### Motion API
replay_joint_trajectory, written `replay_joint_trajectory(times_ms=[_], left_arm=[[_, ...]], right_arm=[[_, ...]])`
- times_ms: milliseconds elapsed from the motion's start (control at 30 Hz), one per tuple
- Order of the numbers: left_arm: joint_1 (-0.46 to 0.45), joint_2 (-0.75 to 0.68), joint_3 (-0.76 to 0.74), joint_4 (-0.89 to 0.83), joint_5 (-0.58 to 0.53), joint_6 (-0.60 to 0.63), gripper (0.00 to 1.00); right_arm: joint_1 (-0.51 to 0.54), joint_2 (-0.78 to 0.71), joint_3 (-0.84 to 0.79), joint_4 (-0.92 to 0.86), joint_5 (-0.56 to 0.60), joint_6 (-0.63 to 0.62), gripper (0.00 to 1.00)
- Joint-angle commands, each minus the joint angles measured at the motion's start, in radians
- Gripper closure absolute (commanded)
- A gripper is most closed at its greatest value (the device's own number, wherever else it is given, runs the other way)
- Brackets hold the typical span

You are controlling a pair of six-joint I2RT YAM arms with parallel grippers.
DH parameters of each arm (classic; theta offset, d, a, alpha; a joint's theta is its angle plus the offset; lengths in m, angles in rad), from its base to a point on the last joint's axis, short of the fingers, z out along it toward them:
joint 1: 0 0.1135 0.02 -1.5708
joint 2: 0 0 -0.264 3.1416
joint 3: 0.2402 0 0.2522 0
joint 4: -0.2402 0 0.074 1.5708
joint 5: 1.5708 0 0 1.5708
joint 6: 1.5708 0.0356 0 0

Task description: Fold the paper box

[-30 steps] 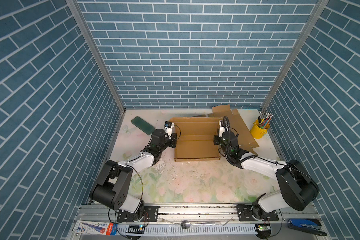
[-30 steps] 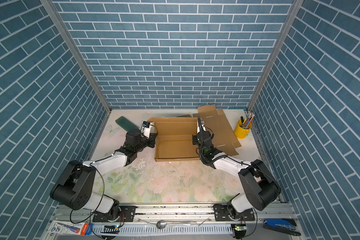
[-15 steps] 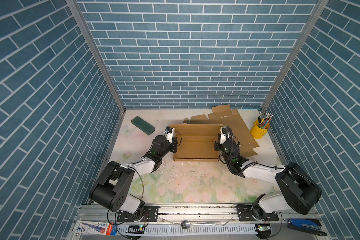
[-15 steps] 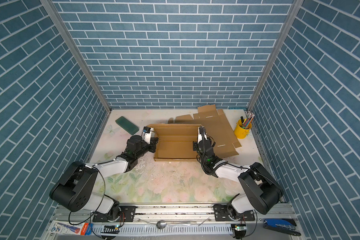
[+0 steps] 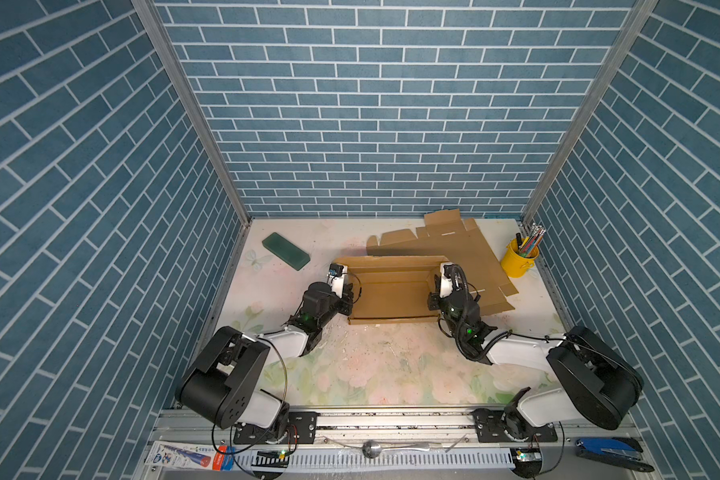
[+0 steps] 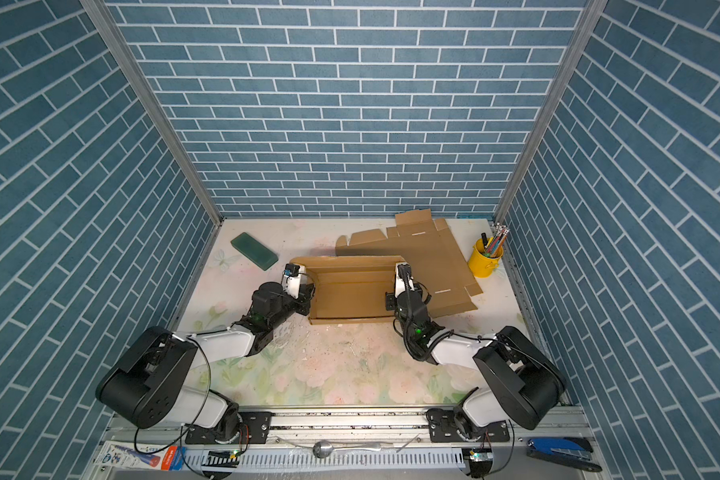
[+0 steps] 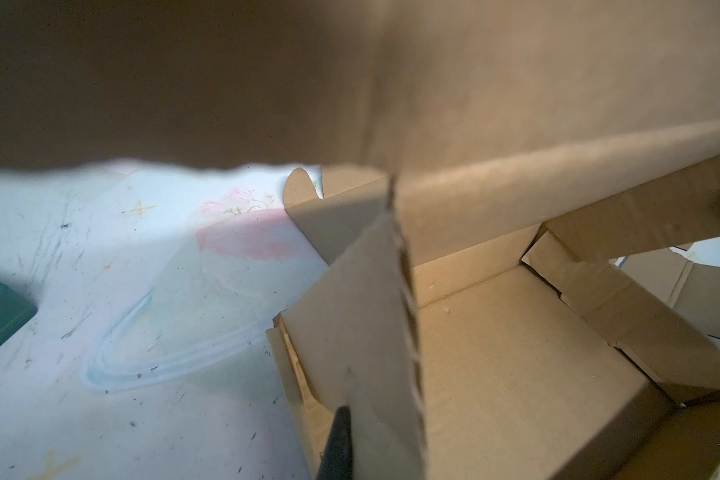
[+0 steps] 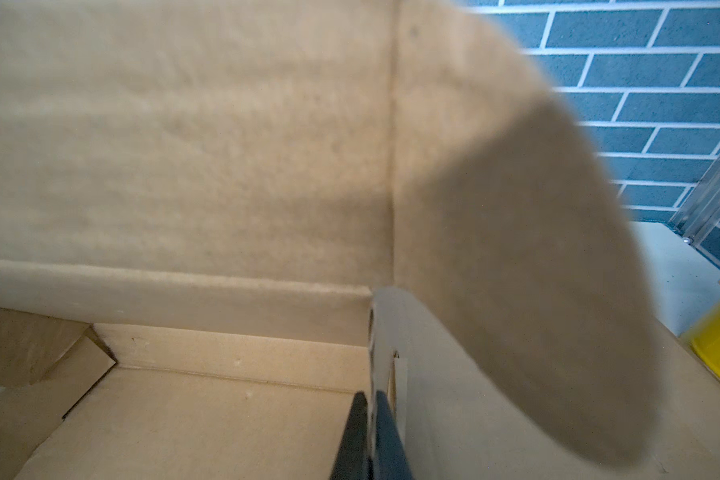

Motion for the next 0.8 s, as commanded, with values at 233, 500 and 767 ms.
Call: replay_joint_trajectory(times_ms=[233, 500, 767], left_arm=[[-0.033, -0.002, -0.066, -0.102, 0.032, 0.001, 0.96], [-0.042, -0.014, -0.081, -0.137, 0.004, 0.033, 0.97], [-0.05, -0.04, -0.09, -0.157, -0.028, 0.058, 0.97]], right_arm=[[0.028, -0.014, -0.117, -0.03, -0.067, 0.034, 1.0], [0.024, -0.061, -0.121, -0.1, -0.113, 0.027, 1.0], [-0.022, -0.277, -0.044, -0.49, -0.288, -0.019, 0.75]])
